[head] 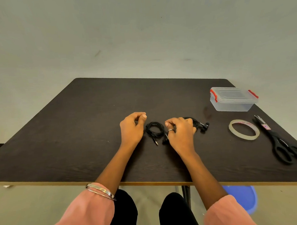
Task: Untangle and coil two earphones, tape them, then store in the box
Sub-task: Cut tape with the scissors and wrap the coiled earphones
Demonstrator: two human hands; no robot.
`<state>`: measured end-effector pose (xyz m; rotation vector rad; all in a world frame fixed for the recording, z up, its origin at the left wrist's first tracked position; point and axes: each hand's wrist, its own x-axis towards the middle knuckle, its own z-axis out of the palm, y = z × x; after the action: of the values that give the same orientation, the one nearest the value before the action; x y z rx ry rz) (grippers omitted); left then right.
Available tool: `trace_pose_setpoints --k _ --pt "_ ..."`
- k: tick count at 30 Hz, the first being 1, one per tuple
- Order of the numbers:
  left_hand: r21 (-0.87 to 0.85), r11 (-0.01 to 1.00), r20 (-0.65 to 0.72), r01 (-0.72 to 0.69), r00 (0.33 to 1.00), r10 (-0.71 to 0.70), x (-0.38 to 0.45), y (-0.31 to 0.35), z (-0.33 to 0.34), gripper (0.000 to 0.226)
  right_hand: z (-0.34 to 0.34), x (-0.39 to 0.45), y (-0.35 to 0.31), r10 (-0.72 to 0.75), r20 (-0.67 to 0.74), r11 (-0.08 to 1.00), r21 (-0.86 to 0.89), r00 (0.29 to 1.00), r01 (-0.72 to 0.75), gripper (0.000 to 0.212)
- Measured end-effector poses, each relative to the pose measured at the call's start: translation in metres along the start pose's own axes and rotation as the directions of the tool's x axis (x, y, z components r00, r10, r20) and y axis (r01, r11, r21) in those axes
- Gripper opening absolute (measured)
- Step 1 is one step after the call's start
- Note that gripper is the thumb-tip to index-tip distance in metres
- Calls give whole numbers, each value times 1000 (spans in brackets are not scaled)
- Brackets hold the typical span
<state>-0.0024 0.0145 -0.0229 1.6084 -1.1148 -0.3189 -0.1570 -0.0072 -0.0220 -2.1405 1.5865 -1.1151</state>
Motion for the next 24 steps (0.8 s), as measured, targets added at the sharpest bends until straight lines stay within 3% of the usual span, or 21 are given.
trace_pose_setpoints --k 4,6,9,13,16,21,24 --pt "-29 999 -106 34 994 -37 5 11 7 18 -26 14 18 76 -46 987 146 996 -68 15" --pt "-51 999 -90 -8 996 3 14 31 19 17 -49 33 36 132 -103 976 188 986 -111 12" --pt "-127 992 66 -29 997 37 28 72 49 17 -88 63 65 236 -188 961 191 953 -201 13" --pt "-321 911 371 259 919 -131 41 115 103 17 -132 100 117 382 -366 923 198 849 -330 23" --pt "-311 862 522 400 830 -196 53 128 146 21 -156 124 148 464 -415 884 171 782 -434 31" --pt "-184 809 690 558 660 -298 54 138 193 13 -170 149 177 547 -249 836 125 799 -533 53" --pt "-250 746 726 617 629 -278 56 141 212 9 -163 155 183 563 -137 827 105 815 -553 52"
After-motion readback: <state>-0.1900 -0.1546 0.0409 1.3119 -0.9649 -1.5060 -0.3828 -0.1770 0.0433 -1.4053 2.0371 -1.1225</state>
